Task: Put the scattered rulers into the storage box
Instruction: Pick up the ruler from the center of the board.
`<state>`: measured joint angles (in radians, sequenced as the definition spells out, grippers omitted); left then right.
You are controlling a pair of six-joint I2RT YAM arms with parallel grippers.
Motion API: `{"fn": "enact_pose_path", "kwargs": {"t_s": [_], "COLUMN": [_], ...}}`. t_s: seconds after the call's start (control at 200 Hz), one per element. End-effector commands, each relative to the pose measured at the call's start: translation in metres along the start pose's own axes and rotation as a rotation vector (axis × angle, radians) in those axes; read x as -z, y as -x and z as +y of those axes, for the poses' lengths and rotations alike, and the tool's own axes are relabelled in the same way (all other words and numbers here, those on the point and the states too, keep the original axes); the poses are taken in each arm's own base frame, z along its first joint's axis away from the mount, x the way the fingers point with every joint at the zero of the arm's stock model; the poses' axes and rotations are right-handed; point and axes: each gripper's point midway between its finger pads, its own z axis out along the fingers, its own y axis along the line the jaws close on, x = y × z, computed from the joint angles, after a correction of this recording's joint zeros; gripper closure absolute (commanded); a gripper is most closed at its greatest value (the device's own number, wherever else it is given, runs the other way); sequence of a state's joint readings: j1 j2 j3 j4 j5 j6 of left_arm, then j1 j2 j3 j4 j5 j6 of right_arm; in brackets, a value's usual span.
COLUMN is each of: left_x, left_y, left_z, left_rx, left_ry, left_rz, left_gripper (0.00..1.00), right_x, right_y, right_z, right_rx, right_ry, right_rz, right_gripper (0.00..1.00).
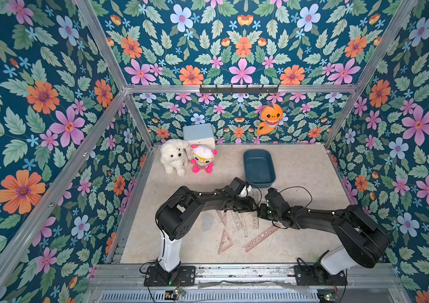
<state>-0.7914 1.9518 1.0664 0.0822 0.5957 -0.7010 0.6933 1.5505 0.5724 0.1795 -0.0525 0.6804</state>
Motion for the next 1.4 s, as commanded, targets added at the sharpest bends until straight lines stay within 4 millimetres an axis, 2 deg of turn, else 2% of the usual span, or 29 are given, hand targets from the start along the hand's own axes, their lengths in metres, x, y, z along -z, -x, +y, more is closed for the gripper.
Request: {"fn": "enact_pose_path", "kwargs": {"t_s": [0.0, 0.3, 0.48, 0.815, 0.98, 1.09, 1.215, 1.295, 1.395], "left_x": [-0.004, -0.007, -0.004, 0.015, 0.03, 0.04, 0.053, 0.065, 0.076], "left_y": [-0.007, -0.01, -0.008, 0.003, 0.01, 0.018, 0.033, 0.048, 0.061], "left_z": [0.008, 0.009, 0.006, -0.013, -0.029, -0.042, -0.054, -0.06, -0.068], "left_rx": [0.025, 0.031, 0.018, -0.036, -0.071, -0.079, -0.075, -0.053, -0.031], "left_ry": [0.023, 0.017, 0.011, -0.011, -0.033, -0.08, -0.134, -0.174, -0.235], "left_rz": [0.027, 0.04, 0.031, -0.022, -0.062, -0.098, -0.157, -0.217, -0.27], "left_gripper": [0.56, 0.89, 1.0, 1.0, 1.0, 1.0, 1.0, 1.0, 1.0], "right_x": [-0.003, -0.007, 0.002, 0.057, 0.083, 0.092, 0.095, 0.099, 0.107], "right_y": [-0.011, -0.012, -0.007, 0.02, 0.026, 0.03, 0.036, 0.039, 0.043], "right_z": [-0.013, -0.015, -0.009, 0.006, 0.009, 0.014, 0.024, 0.035, 0.054], "right_rx": [-0.006, -0.013, -0.013, -0.012, -0.03, -0.071, -0.16, -0.184, -0.162], "right_ry": [-0.044, -0.042, -0.028, 0.006, 0.032, 0.104, 0.27, 0.369, 0.486], "right_rz": [0.037, 0.045, 0.031, -0.056, -0.094, -0.108, -0.086, -0.079, -0.069], "right_gripper": [1.0, 1.0, 1.0, 1.0, 0.96, 0.95, 0.94, 0.88, 0.68]}}
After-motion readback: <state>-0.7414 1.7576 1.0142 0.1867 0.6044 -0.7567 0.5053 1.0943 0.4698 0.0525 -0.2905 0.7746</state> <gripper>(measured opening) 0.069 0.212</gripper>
